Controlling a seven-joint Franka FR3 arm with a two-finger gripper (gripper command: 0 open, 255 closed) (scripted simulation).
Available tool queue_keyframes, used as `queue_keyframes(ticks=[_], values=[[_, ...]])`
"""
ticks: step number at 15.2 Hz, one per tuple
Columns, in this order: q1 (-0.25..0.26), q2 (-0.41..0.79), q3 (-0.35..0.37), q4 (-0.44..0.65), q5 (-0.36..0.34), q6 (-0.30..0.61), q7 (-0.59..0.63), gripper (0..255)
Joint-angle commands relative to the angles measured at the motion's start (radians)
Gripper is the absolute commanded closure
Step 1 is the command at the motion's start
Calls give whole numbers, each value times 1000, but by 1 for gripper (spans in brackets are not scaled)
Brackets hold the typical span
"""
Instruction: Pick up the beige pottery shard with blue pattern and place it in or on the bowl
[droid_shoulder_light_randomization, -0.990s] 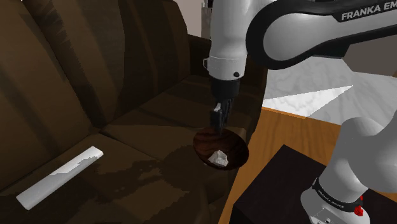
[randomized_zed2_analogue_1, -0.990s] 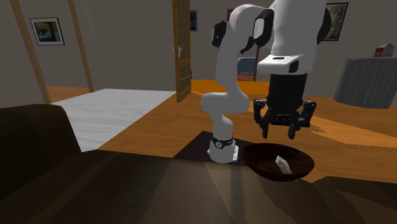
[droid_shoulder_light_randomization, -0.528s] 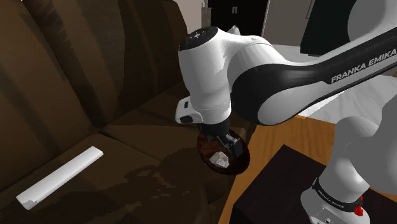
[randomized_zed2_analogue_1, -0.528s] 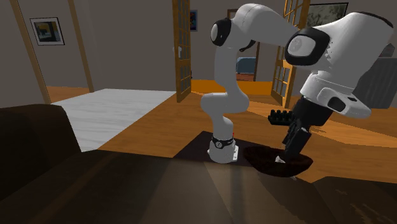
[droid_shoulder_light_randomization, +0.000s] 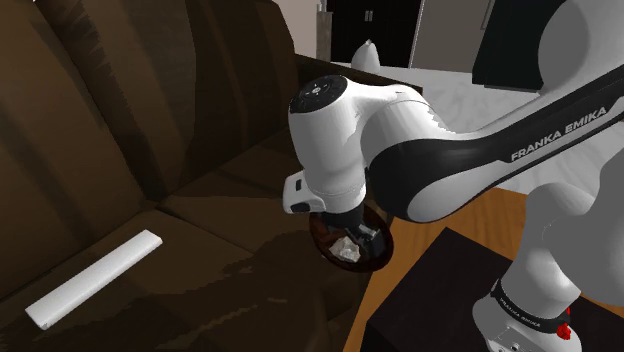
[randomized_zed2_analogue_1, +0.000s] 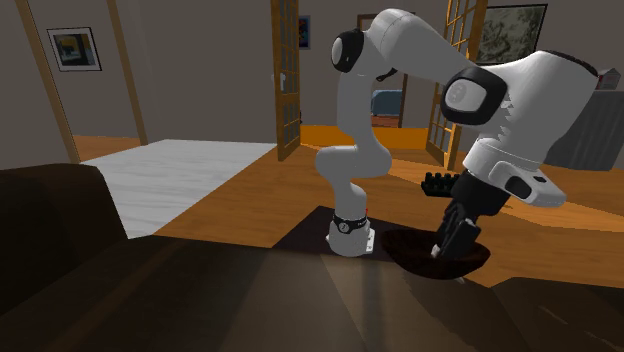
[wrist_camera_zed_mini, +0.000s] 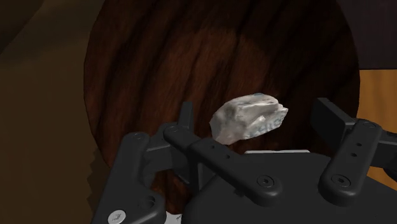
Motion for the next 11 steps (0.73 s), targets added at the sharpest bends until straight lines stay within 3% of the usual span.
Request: queue_keyframes(ticks=[1, 6, 7, 11], values=[[0, 1, 0, -3, -1, 4, 0, 0], [0, 1, 0, -3, -1, 4, 0, 0], [0, 1, 0, -3, -1, 4, 0, 255], [0, 0, -1, -3, -1, 3, -1, 255]])
